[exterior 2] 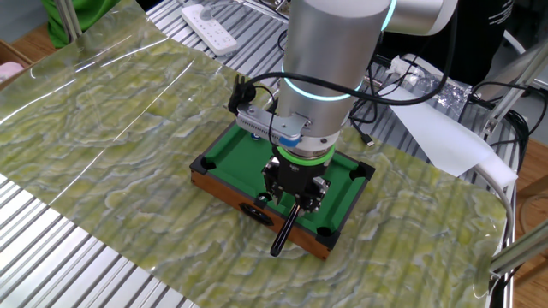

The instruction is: Hit the pool ball

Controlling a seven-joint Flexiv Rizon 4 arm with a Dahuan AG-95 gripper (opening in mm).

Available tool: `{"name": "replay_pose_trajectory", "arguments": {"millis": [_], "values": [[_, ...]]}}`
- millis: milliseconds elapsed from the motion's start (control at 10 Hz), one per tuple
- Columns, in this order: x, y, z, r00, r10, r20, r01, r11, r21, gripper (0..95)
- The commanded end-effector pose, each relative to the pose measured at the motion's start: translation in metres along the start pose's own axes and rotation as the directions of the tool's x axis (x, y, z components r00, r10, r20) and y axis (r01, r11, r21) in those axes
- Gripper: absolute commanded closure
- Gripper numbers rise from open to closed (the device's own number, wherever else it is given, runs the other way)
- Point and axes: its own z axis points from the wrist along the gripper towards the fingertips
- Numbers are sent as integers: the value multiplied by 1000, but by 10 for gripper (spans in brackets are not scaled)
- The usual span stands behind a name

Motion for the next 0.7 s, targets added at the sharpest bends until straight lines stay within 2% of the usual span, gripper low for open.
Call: {"name": "replay_pose_trajectory", "arguments": {"millis": [100,200,400,700], "values": [[1,0,0,1000,1,7,-1,1000,-20,570],[1,0,0,1000,7,8,-7,1000,-18,760],[1,1,0,1000,8,4,-8,1000,-16,760],[1,2,-1,1000,-28,-2,28,1000,-14,760]]}}
